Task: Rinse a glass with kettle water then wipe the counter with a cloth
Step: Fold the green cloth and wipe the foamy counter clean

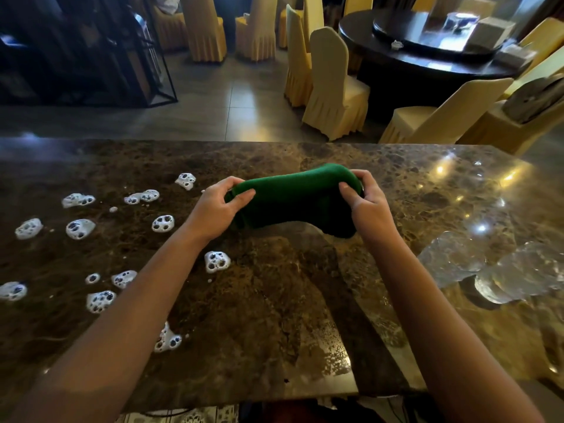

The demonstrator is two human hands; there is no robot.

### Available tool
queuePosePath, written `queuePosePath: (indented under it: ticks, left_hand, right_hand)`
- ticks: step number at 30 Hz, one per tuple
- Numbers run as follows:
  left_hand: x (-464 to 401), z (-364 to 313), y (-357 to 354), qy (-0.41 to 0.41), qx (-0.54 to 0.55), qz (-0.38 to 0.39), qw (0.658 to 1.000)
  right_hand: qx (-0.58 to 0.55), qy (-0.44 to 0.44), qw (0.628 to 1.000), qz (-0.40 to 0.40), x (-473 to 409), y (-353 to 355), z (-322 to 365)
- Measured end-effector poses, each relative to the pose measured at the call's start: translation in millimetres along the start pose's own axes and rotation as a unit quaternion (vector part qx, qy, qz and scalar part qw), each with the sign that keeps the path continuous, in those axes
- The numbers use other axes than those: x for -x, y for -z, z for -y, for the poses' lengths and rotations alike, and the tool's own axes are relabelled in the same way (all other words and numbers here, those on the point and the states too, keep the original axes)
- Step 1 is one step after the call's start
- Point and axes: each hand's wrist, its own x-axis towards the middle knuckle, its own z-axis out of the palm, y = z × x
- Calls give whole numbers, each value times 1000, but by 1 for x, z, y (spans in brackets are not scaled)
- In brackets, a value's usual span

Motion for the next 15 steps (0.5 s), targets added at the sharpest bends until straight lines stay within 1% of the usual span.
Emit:
queuePosePath:
  ticks: [5, 7, 10, 12, 15]
  left_hand:
    - [25, 7, 4, 8, 87, -16, 996]
    - [40, 8, 5, 16, 131, -23, 991]
    - [62, 15, 7, 48, 202, -9, 978]
    - [76, 19, 9, 60, 249, 4, 967]
    - [99, 20, 10, 55, 306, 9, 950]
  right_hand:
    - [-46, 29, 998, 12, 30, -11, 30]
    - [-63, 17, 998, 12, 44, -14, 36]
    - [-78, -7, 997, 21, 63, -20, 48]
    - [-79, -12, 996, 39, 72, -23, 57]
    - [-78, 0, 993, 84, 88, -29, 71]
